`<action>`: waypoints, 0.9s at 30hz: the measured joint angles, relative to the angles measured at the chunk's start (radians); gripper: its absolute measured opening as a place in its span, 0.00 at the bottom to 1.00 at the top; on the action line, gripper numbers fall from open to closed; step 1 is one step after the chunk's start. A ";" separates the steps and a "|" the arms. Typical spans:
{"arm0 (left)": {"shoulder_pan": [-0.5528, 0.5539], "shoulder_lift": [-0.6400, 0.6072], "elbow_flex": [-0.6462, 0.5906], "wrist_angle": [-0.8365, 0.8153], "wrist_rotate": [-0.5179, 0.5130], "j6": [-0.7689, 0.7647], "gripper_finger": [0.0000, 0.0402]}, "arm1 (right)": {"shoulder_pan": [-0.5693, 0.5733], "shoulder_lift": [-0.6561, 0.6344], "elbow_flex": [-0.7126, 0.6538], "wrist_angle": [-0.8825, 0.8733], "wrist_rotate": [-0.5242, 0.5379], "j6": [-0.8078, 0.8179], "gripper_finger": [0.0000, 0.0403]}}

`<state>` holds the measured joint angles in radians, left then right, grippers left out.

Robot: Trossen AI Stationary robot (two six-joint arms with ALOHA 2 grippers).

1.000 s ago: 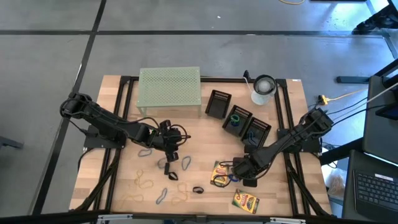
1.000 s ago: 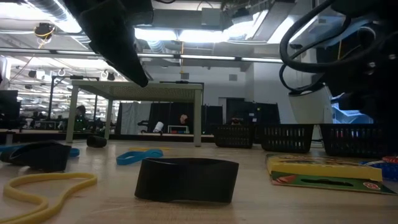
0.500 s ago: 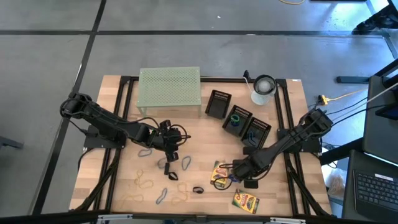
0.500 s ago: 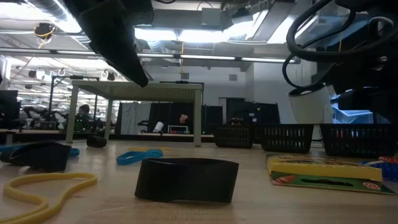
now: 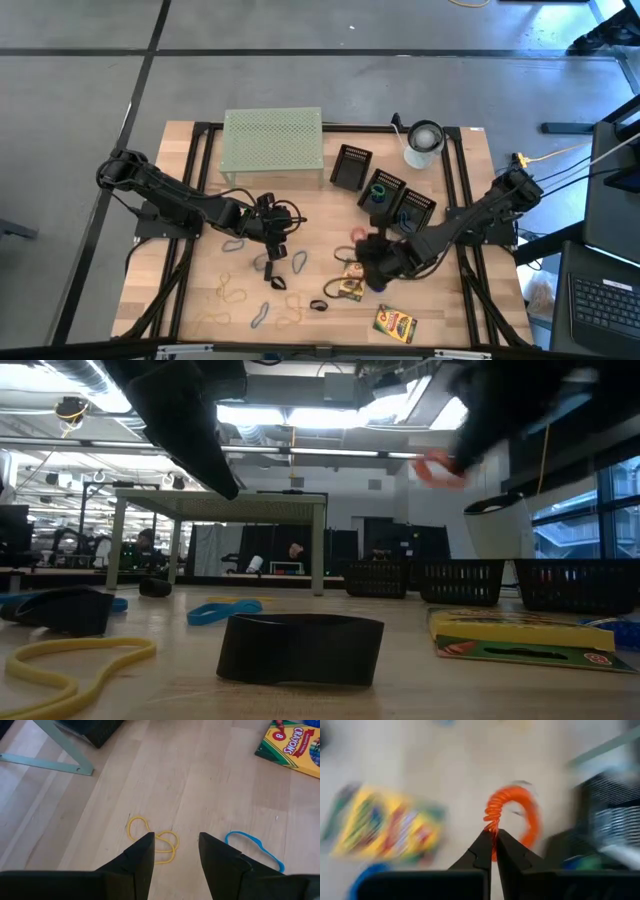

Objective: Pick & Place Office Desk Supplies
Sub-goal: Put the orange spring keychain into the middle black bin

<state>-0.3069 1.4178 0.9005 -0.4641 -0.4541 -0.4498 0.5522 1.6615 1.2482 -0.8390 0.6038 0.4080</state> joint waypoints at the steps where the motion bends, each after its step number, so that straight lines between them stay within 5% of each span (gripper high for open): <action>1: 0.000 0.000 0.000 0.000 0.000 0.000 0.37 | -0.004 -0.002 0.023 0.002 0.069 -0.005 0.03; 5: 0.000 0.000 0.000 0.002 0.000 0.000 0.37 | -0.014 -0.008 0.107 0.051 0.292 -0.035 0.03; 10: 0.000 0.000 0.000 0.002 0.000 0.000 0.37 | -0.028 -0.007 0.148 0.208 0.398 -0.211 0.03; 18: 0.000 0.000 0.000 0.004 0.000 0.000 0.37 | -0.058 -0.007 0.154 0.426 0.297 -0.423 0.03; 27: 0.000 0.000 0.000 0.004 -0.002 0.000 0.37 | -0.134 -0.034 0.154 0.414 0.138 -0.461 0.03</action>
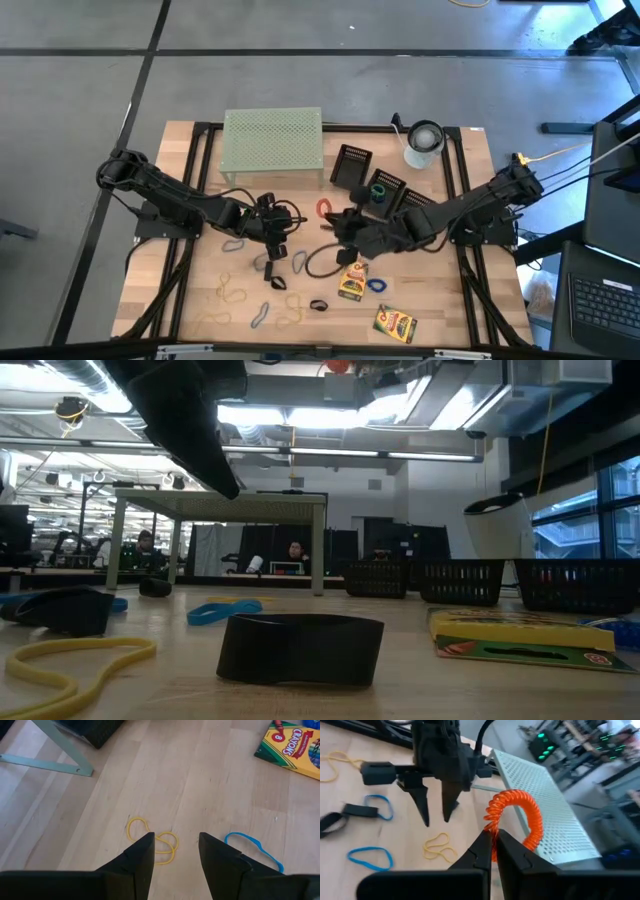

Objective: Pick & Place Office Desk Supplies
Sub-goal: Put the orange spring keychain into the middle black bin

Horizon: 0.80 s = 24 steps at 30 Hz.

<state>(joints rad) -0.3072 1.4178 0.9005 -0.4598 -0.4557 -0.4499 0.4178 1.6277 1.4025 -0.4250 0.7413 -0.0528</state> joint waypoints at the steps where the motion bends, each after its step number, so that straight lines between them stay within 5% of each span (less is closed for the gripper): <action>1: 0.000 0.000 0.000 0.000 -0.008 0.000 0.37 | -0.011 -0.012 0.000 -0.012 -0.032 0.001 0.03; 7: -0.008 -0.040 0.000 -0.013 -0.162 0.037 0.36 | -0.065 -0.087 -0.039 -0.025 -0.153 0.023 0.03; 13: -0.014 -0.153 0.000 -0.009 -0.179 0.138 0.31 | -0.086 -0.154 -0.158 0.005 -0.155 0.062 0.04; 24: -0.011 -0.283 0.000 -0.014 -0.183 0.237 0.18 | -0.093 -0.256 -0.518 0.453 -0.194 0.067 0.04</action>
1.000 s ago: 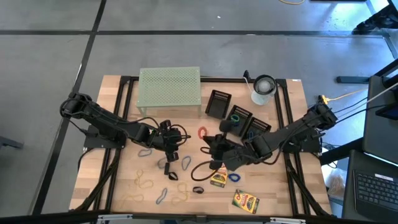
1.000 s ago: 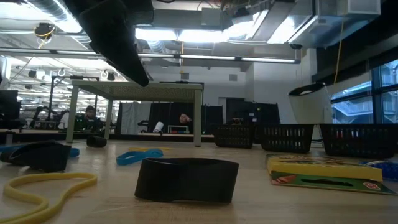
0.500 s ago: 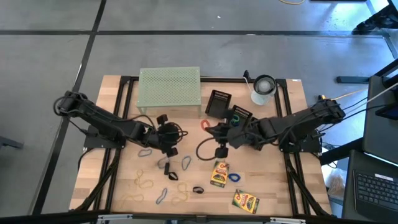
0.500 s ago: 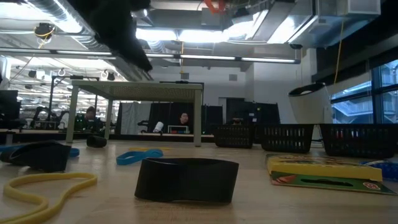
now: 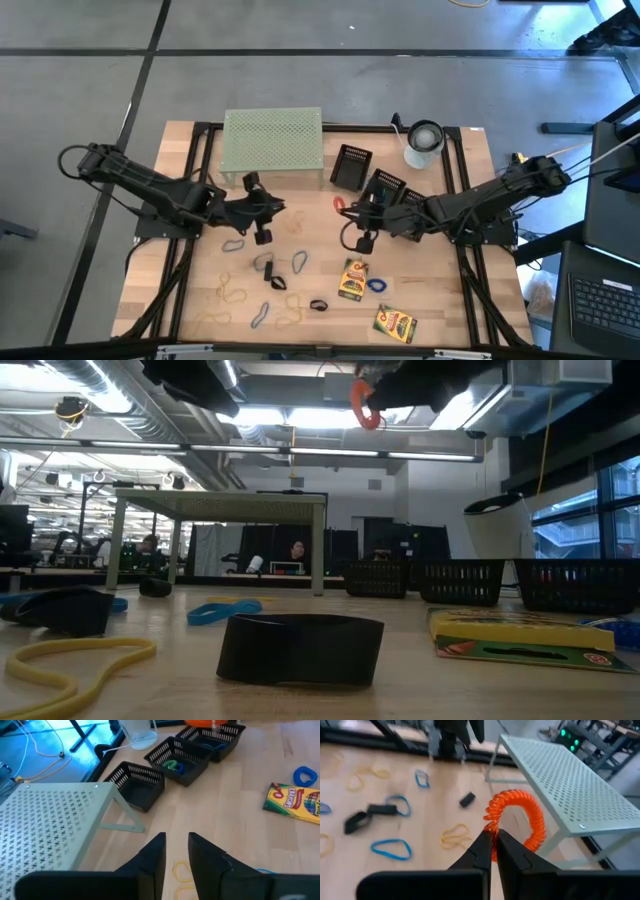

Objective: Pick & Place Office Desk Supplies
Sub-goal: Put the orange spring keychain into the middle black bin

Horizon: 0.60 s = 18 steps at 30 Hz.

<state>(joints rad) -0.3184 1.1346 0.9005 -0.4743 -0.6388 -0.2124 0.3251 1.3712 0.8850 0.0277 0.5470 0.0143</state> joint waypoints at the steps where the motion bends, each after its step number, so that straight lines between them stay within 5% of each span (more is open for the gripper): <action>1: 0.003 -0.004 0.000 -0.002 -0.004 0.006 0.17 | -0.002 -0.006 -0.023 0.039 -0.003 -0.001 0.04; 9: 0.055 -0.008 0.000 -0.014 -0.021 0.100 0.09 | -0.034 -0.023 -0.105 0.058 0.095 0.047 0.06; 18: 0.175 -0.013 0.000 -0.078 0.033 0.095 0.04 | -0.141 -0.023 -0.110 -0.311 0.087 0.396 0.07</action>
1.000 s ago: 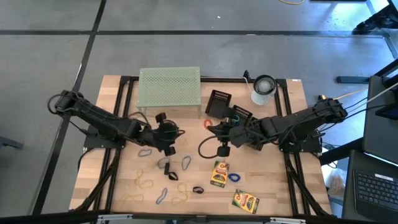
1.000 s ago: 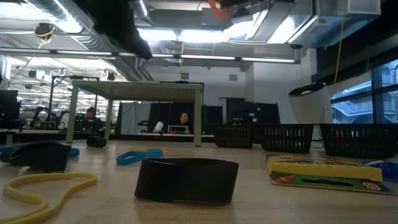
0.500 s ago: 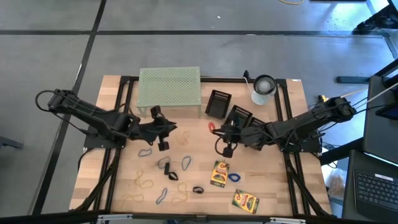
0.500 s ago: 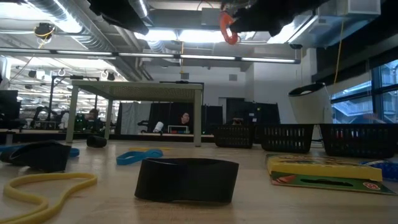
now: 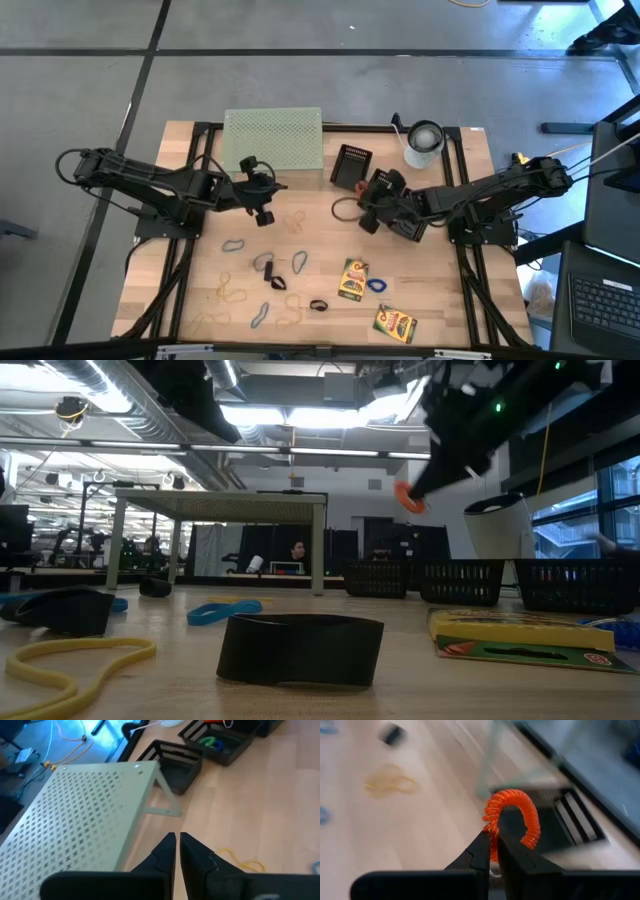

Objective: Pick & Place Office Desk Supplies
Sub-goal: Put the orange spring keychain into the middle black bin

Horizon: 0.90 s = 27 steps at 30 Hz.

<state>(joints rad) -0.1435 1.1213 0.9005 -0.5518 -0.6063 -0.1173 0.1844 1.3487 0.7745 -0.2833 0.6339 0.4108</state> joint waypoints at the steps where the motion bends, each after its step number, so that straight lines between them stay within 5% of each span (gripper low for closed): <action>1: 0.009 0.000 0.000 0.001 0.000 0.000 0.04 | -0.012 0.000 0.000 -0.042 -0.010 0.041 0.07; 14: 0.053 0.000 0.000 0.000 0.009 -0.105 0.03 | -0.090 0.005 0.000 -0.183 -0.127 0.231 0.07; 27: 0.019 0.000 0.000 -0.003 0.181 -0.135 0.02 | -0.092 0.005 0.000 -0.232 -0.164 0.335 0.07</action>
<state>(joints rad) -0.1244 1.1213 0.9005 -0.5546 -0.4249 -0.2522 0.0921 1.3540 0.7746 -0.5153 0.4698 0.7454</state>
